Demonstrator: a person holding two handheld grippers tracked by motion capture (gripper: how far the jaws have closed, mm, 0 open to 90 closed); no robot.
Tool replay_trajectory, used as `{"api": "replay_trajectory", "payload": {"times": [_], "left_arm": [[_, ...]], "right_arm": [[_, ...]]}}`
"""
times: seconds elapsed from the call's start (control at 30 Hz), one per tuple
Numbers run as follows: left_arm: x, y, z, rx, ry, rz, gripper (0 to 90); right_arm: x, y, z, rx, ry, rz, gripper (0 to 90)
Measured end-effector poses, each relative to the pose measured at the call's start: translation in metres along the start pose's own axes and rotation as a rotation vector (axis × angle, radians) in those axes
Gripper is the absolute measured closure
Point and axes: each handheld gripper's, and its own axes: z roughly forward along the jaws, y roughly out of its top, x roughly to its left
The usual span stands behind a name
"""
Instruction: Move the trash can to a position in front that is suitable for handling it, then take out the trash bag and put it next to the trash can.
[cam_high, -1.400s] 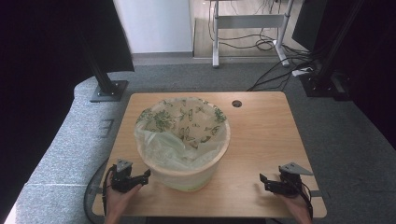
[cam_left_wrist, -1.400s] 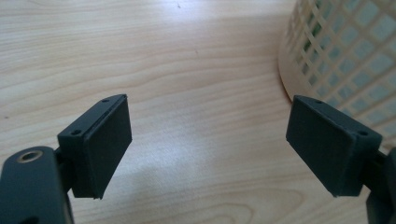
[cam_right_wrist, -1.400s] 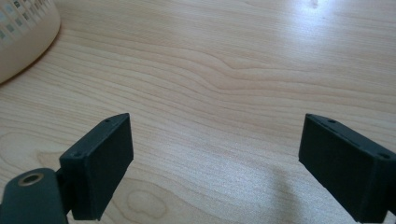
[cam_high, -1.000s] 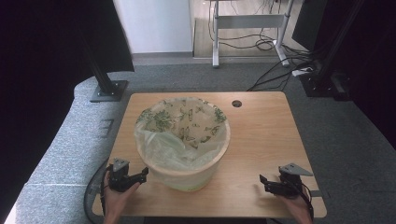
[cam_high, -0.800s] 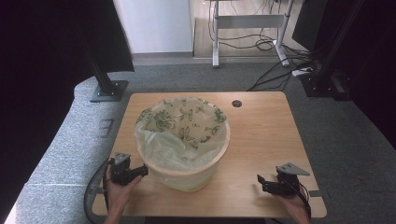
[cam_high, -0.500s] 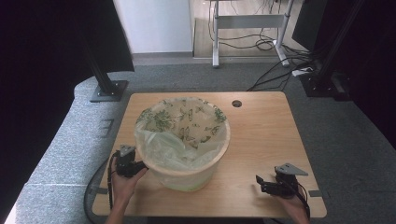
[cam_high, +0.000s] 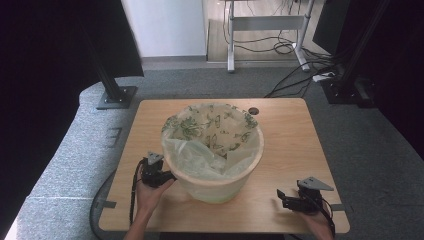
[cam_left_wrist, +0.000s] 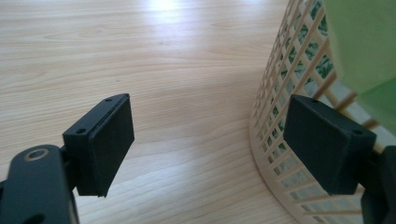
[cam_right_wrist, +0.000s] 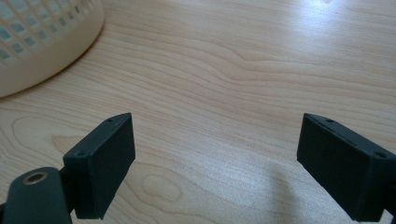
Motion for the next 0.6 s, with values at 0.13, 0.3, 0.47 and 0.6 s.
{"api": "replay_trajectory", "payload": {"times": [0.13,0.3,0.47,0.6], "left_arm": [[-0.001,-0.001,0.000,0.006,-0.009,0.010,15.6],[0.008,-0.009,-0.003,0.026,-0.017,0.021,14.4],[0.022,-0.022,-0.005,0.066,-0.064,0.042,14.1],[0.029,-0.023,-0.010,0.043,-0.084,0.046,14.2]], "right_arm": [[-0.002,-0.001,-0.001,-0.001,-0.008,0.009,11.4],[-0.003,-0.002,-0.003,0.002,-0.007,0.006,11.6],[-0.003,-0.003,-0.003,0.002,-0.007,0.004,11.6],[-0.004,-0.002,-0.002,0.003,-0.004,-0.003,11.6]]}}
